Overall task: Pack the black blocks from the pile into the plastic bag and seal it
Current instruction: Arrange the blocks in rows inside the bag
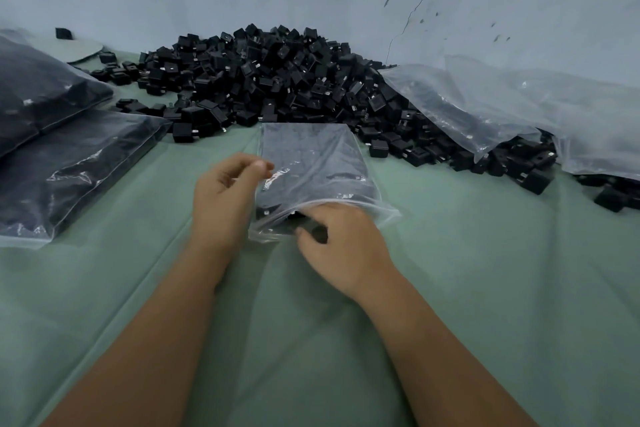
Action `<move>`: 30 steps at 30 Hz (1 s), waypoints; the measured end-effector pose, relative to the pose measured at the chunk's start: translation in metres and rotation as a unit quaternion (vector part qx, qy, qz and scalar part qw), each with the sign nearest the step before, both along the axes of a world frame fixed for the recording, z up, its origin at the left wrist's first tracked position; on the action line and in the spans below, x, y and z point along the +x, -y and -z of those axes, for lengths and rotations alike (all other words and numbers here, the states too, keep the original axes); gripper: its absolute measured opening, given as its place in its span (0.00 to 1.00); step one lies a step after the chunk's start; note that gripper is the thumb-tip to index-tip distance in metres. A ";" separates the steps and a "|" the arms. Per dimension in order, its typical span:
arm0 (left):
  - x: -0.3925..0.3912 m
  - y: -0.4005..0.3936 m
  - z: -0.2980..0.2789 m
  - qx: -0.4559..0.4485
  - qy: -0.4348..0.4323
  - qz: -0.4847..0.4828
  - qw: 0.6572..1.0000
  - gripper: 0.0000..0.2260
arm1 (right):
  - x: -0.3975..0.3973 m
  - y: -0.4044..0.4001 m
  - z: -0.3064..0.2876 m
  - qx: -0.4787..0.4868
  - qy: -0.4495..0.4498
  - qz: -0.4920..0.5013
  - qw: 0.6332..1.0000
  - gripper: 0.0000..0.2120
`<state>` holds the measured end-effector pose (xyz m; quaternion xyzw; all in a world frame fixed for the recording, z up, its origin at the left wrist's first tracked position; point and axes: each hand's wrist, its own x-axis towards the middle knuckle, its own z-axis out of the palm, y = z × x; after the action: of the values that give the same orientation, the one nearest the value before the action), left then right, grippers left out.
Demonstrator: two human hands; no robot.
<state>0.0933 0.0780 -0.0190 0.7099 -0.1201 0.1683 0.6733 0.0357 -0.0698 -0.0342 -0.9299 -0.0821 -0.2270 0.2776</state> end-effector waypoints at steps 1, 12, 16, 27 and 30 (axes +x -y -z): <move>0.001 0.002 0.002 0.051 0.001 0.000 0.999 0.08 | 0.000 0.000 0.000 -0.021 0.004 0.002 1.000 0.14; 0.006 0.008 0.007 0.325 0.073 0.023 0.943 0.05 | 0.017 0.029 -0.031 0.085 0.124 0.195 0.969 0.12; 0.007 0.011 0.005 0.284 0.040 0.020 0.958 0.09 | 0.060 0.091 -0.032 0.082 0.059 0.281 0.954 0.10; 0.013 0.012 0.006 0.256 0.010 0.047 0.966 0.09 | 0.139 0.132 0.006 -0.067 -0.122 0.238 0.961 0.23; 0.014 0.012 0.007 0.258 0.009 0.047 0.965 0.13 | 0.134 0.132 0.005 -0.053 -0.078 0.242 0.966 0.16</move>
<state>0.1077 0.0657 -0.0258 0.8519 -0.1982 0.1060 0.4731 0.1697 -0.2017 -0.0392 -0.9501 0.1554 -0.2099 0.1705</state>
